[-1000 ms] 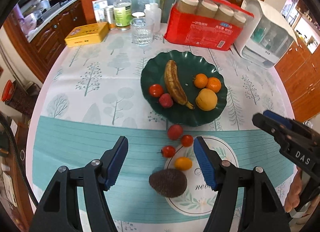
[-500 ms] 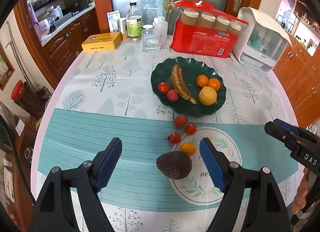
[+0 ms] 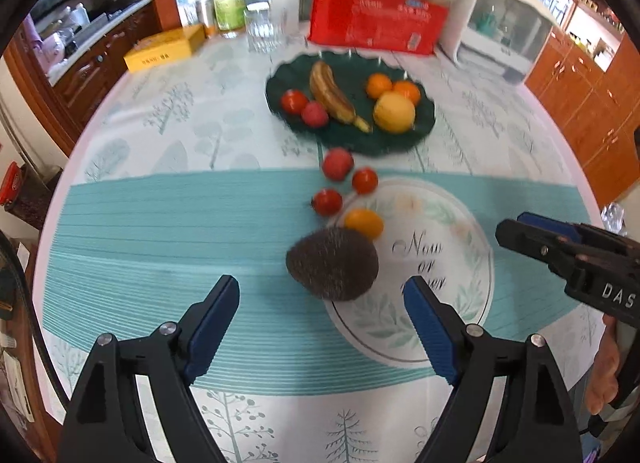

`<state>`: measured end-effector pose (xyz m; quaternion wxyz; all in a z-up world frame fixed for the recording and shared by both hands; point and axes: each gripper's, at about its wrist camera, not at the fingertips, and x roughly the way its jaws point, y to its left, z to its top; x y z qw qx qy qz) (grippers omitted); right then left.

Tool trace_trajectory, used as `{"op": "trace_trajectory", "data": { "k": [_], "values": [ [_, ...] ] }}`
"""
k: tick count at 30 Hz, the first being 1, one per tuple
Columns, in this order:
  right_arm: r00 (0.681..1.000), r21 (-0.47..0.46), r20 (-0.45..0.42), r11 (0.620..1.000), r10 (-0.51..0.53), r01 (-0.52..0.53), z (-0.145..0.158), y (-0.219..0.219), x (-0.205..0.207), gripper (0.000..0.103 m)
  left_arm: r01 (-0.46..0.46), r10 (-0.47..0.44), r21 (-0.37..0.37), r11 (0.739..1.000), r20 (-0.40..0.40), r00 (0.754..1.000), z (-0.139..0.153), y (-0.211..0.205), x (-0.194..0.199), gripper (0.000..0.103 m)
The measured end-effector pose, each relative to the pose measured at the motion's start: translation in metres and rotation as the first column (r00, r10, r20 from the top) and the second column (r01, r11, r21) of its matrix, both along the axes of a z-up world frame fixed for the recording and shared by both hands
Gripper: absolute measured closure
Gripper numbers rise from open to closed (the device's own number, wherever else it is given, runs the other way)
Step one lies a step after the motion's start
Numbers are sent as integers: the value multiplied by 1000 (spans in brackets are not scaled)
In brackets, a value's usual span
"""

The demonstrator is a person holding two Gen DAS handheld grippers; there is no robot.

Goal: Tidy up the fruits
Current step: 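Grasp the dark avocado with the left tool while the right tool grasps the small yellow orange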

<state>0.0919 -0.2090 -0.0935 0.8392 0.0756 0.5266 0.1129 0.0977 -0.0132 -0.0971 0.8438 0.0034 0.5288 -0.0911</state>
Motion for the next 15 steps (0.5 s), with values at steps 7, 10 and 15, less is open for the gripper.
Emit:
{"op": "trace_trajectory", "data": {
  "k": [7, 10, 15],
  "values": [
    [998, 9, -53, 1000, -20, 21, -25, 2, 3, 60, 15, -15, -6, 1000, -67, 998, -33, -6, 5, 19],
    [998, 12, -64, 1000, -28, 28, -30, 2, 5, 60, 16, -17, -14, 1000, -83, 996, -40, -10, 9, 19],
    [996, 23, -73, 999, -45, 47, -34, -3, 9, 60, 9, -12, -34, 999, -99, 995, -49, -14, 19, 19]
  ]
}}
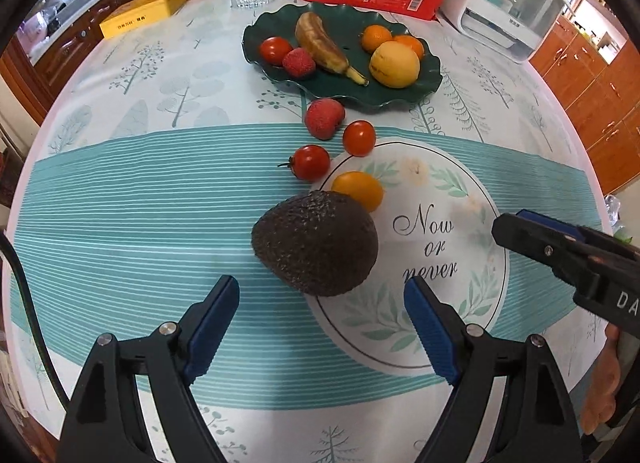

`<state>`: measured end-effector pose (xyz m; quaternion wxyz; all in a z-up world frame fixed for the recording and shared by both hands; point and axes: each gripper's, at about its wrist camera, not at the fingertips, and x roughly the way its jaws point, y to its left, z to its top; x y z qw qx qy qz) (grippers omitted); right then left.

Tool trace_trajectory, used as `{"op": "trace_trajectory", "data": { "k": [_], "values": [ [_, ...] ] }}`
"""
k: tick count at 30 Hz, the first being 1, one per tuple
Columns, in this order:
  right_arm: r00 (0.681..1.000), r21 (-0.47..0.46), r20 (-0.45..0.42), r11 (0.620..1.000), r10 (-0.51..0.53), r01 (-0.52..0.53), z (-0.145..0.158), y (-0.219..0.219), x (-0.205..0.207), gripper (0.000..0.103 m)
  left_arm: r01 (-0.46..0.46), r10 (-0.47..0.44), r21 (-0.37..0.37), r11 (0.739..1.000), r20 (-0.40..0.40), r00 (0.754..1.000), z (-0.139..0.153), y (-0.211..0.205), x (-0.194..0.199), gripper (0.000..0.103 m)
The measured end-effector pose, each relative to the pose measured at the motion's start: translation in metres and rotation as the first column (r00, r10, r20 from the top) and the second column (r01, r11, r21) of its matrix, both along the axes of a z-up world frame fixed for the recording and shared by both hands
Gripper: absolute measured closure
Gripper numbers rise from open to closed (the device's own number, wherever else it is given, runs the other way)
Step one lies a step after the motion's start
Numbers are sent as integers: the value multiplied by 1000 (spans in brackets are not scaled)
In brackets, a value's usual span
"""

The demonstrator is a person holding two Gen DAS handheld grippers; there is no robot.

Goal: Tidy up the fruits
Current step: 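Grasp the dark avocado with the left tool while the right tool grasps the small yellow orange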

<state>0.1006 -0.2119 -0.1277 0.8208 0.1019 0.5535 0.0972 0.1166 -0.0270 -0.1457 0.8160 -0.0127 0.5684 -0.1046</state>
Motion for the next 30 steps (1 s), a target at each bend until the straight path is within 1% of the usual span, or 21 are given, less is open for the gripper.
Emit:
{"op": "trace_trajectory", "data": {
  "k": [4, 8, 11, 15, 22, 23, 24, 25, 27, 30],
  "values": [
    [1000, 4, -3, 1000, -11, 11, -2, -3, 3, 60, -16, 15, -16, 1000, -16, 1000, -5, -2, 9, 19],
    [1000, 8, -5, 1000, -16, 16, -3, -5, 9, 60, -32, 31, -11, 999, -31, 999, -11, -7, 19, 19],
    [1000, 8, -10, 1000, -20, 20, -5, -8, 13, 59, -55, 55, 10, 998, -36, 998, -16, -12, 27, 17],
    [1000, 5, -16, 1000, -20, 21, -9, -9, 18, 59, -68, 69, 40, 997, -31, 997, -20, -18, 36, 17],
    [999, 3, -41, 1000, -13, 13, -19, -8, 22, 59, -95, 97, 50, 994, -48, 994, -29, -19, 48, 17],
    [999, 3, -43, 1000, -11, 11, -20, -8, 23, 59, -101, 103, 48, 994, -50, 993, -31, -17, 49, 21],
    [999, 3, -45, 1000, -9, 9, -21, -7, 24, 59, -103, 106, 43, 994, -53, 993, -33, -14, 49, 30],
    [999, 3, -47, 1000, -6, 6, -22, -6, 25, 59, -104, 106, 32, 994, -64, 992, -35, -11, 50, 33],
    [999, 1, -51, 1000, 2, -2, -24, -3, 26, 59, -106, 105, -8, 994, -73, 992, -37, -5, 52, 36],
    [998, 4, -59, 1000, 22, -22, -29, 4, 29, 59, -103, 102, -17, 995, -71, 992, -37, 1, 51, 36]
  ]
}}
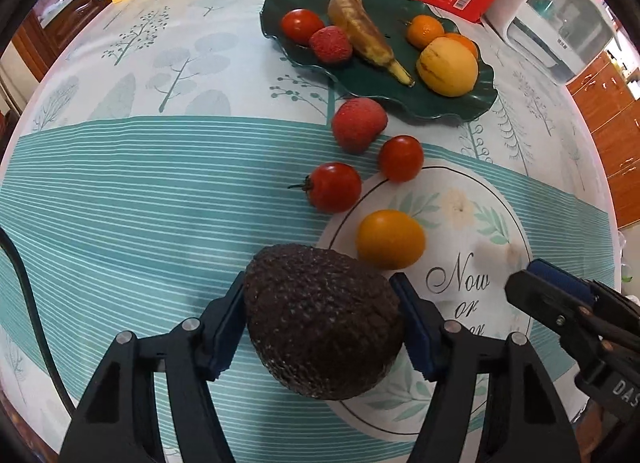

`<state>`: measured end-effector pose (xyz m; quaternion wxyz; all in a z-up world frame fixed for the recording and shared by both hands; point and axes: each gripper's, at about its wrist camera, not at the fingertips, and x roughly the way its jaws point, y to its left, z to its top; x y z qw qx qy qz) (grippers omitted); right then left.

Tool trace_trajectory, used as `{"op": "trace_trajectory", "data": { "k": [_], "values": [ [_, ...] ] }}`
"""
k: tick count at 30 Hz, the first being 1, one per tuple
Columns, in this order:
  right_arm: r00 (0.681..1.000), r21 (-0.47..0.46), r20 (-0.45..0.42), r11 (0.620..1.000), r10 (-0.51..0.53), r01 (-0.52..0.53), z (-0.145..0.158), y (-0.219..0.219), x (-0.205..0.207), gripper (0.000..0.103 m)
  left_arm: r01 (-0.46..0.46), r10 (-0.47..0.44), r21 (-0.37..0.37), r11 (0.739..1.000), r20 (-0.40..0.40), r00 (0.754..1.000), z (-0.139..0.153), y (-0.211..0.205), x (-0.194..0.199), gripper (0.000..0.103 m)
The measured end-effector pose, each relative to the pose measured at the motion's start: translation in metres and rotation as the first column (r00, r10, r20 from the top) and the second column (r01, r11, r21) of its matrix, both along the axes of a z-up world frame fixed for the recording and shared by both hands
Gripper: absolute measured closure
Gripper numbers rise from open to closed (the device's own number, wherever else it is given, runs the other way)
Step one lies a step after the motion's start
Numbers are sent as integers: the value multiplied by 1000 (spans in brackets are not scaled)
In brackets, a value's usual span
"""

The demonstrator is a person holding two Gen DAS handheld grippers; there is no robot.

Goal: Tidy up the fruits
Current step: 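Grasp the dark avocado with the left tool while the right tool grasps the small yellow orange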

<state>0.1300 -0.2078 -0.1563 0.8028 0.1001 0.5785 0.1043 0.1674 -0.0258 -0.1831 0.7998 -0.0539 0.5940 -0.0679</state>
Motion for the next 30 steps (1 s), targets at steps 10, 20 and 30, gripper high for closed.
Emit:
{"op": "trace_trajectory", "data": {
  "k": [10, 20, 30],
  "values": [
    [992, 6, -7, 992, 123, -123, -10, 44, 15, 59, -40, 40, -17, 999, 4, 999, 5, 37, -11, 37],
    [985, -26, -10, 985, 173, -173, -22, 72, 27, 59, -107, 108, -20, 994, 18, 994, 15, 79, -14, 38],
    [979, -82, 12, 976, 204, -202, -27, 92, 33, 59, -93, 93, -17, 996, 49, 994, 21, 83, -17, 40]
  ]
}}
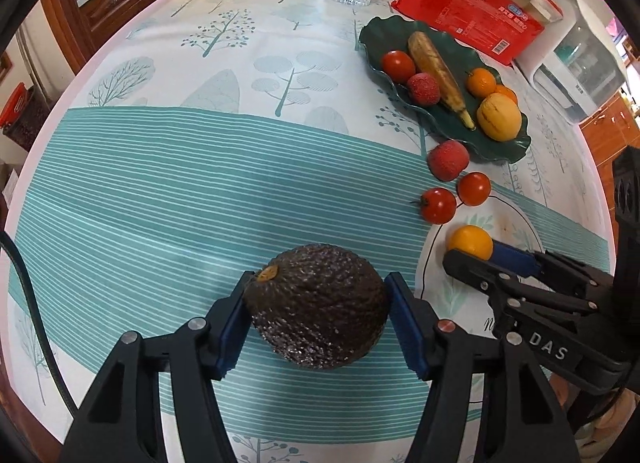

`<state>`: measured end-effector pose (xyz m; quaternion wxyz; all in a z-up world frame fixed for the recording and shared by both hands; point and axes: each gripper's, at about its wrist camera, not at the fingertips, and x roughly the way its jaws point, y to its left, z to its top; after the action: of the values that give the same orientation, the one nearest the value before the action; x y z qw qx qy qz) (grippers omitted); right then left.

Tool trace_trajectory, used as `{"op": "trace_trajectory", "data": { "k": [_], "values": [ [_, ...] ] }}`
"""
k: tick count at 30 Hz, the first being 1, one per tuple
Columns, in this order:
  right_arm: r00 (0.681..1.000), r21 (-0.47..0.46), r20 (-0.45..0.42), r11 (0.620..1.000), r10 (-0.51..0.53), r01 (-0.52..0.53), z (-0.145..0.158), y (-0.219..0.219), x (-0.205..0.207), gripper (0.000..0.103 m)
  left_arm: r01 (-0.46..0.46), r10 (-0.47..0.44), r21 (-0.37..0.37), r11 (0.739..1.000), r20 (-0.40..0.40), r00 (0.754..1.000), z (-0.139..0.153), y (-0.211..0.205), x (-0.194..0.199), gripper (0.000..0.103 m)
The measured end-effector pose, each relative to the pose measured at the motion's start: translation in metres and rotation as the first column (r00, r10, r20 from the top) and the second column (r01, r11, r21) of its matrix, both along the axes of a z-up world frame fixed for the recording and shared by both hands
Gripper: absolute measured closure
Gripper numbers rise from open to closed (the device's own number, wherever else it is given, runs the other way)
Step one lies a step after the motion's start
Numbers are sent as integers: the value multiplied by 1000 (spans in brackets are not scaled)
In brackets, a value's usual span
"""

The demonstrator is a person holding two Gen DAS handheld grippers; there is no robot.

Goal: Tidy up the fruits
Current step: 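Grasp the dark avocado with the left tool while the right tool grasps the small yellow orange, then carry the avocado and yellow orange to the green plate and open both tools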

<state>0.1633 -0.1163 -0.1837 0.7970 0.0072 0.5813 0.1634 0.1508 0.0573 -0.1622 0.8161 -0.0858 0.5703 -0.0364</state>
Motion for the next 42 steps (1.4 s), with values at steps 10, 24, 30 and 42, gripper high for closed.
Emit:
{"op": "trace_trajectory", "data": {
  "k": [10, 24, 30, 42],
  "values": [
    [998, -42, 60, 999, 27, -25, 0, 2, -2, 65, -22, 22, -20, 1000, -3, 1000, -1, 5, -7, 39],
    [994, -57, 106, 998, 36, -30, 12, -5, -16, 66, -61, 62, 11, 998, -28, 998, -20, 6, -13, 46],
    [993, -12, 115, 1000, -7, 8, 24, -25, -22, 66, -60, 60, 3, 998, -8, 998, -18, 8, -12, 47],
    [990, 7, 120, 998, -67, 67, 33, -56, -33, 66, 18, -20, 43, 999, 45, 999, 8, -13, -6, 87]
  ]
}}
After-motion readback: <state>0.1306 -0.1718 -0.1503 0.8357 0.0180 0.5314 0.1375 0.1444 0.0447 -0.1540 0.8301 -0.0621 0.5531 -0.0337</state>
